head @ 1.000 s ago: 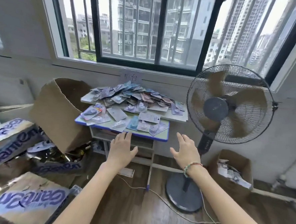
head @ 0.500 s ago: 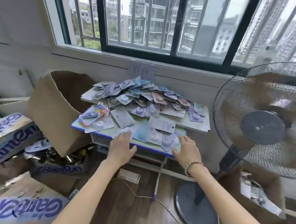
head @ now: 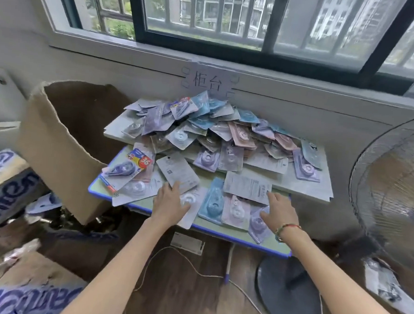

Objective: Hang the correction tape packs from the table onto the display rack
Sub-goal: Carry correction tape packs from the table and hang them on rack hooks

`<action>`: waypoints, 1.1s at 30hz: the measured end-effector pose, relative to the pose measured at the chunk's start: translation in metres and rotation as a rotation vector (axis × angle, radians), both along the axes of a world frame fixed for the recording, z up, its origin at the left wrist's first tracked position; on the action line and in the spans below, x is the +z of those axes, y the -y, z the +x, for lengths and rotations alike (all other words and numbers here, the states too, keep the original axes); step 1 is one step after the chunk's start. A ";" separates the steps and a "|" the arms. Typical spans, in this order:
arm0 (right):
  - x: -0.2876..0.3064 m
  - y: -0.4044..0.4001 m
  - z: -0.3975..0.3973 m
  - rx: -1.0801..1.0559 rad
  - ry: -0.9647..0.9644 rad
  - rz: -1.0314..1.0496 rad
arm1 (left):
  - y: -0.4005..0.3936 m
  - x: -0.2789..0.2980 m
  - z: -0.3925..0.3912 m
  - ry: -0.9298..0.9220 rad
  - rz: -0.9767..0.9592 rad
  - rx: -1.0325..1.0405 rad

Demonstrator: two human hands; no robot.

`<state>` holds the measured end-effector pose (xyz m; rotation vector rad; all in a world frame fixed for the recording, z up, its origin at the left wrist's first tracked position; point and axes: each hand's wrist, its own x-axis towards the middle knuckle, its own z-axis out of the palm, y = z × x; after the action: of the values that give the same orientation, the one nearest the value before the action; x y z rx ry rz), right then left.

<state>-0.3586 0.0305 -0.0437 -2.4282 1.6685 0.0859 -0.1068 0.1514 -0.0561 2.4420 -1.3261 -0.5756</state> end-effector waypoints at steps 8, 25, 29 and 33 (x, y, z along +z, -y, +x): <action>-0.050 0.077 0.018 0.184 -0.200 0.028 | 0.064 -0.032 0.011 -0.040 0.100 0.082; -0.033 0.107 0.049 0.482 -0.196 -0.416 | 0.108 -0.055 0.020 -0.025 0.119 0.148; -0.002 0.121 0.072 0.573 -0.295 -0.594 | 0.109 -0.052 0.021 -0.012 0.094 0.156; 0.012 0.132 0.107 0.637 -0.500 -0.588 | 0.111 -0.048 0.024 -0.016 0.080 0.176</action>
<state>-0.2517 -0.1019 -0.0314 -3.5542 1.0731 0.3619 -0.0825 0.0400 -0.1044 2.5794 -1.0865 -0.6118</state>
